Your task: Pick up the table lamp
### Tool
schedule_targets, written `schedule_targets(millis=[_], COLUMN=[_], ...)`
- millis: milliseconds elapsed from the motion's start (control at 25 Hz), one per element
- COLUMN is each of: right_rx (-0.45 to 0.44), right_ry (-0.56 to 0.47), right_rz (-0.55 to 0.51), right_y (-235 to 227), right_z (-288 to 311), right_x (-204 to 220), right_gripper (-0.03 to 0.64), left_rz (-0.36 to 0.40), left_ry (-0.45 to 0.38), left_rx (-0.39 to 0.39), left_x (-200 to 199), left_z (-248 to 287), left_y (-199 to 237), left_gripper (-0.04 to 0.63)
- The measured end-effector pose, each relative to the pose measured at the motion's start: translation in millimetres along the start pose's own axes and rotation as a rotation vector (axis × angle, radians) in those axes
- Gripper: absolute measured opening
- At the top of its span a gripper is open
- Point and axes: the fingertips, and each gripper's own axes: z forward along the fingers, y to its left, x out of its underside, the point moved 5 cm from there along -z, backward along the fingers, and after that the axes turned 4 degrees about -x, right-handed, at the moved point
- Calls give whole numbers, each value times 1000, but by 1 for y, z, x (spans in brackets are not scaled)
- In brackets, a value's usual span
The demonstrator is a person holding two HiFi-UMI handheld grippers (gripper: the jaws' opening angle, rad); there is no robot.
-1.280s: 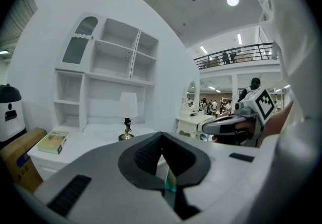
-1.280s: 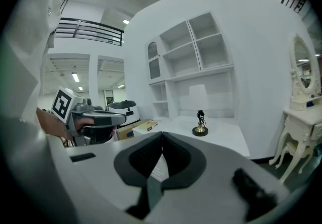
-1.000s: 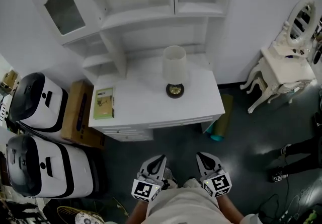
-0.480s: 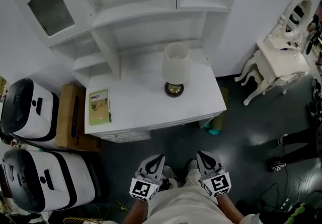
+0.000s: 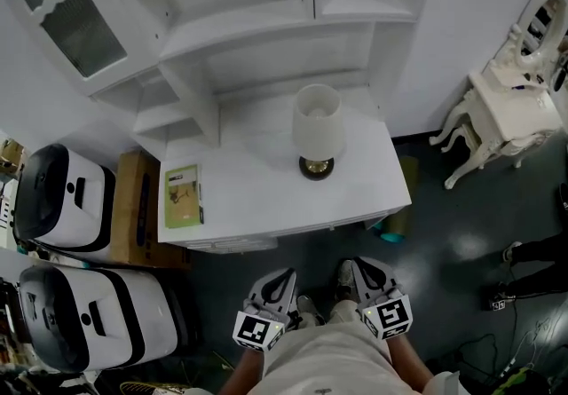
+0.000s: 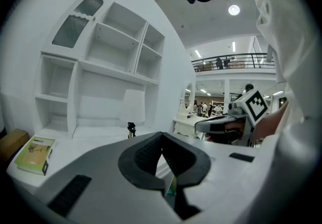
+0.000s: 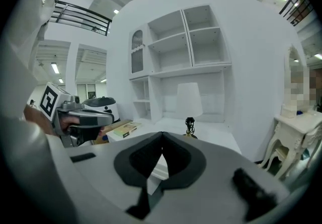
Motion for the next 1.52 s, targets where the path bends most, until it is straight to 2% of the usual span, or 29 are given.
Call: schedule_targets(millis=[160, 400, 720, 1000, 1520], right_rx=[-29, -46, -107, -166, -122], right_ry=[-32, -47, -43, -29, -24], right_rz=[-25, -32, -20, -4, -18], right_y=[-32, -80, -135, -156, -146], right_z=[15, 28, 38, 51, 68], right_x=[-15, -23, -29, -26, -32], right_gripper=[12, 12, 12, 12, 12], left_rz=[9, -12, 6, -21, 3], left_ry=[-3, -10, -3, -13, -37], left_rx=[-21, 42, -29, -135, -152], left_x=[-12, -23, -36, -41, -26], left_z=[30, 85, 148, 168, 191], left_y=[-4, -17, -26, -21, 27], left_gripper=[9, 9, 9, 9, 11])
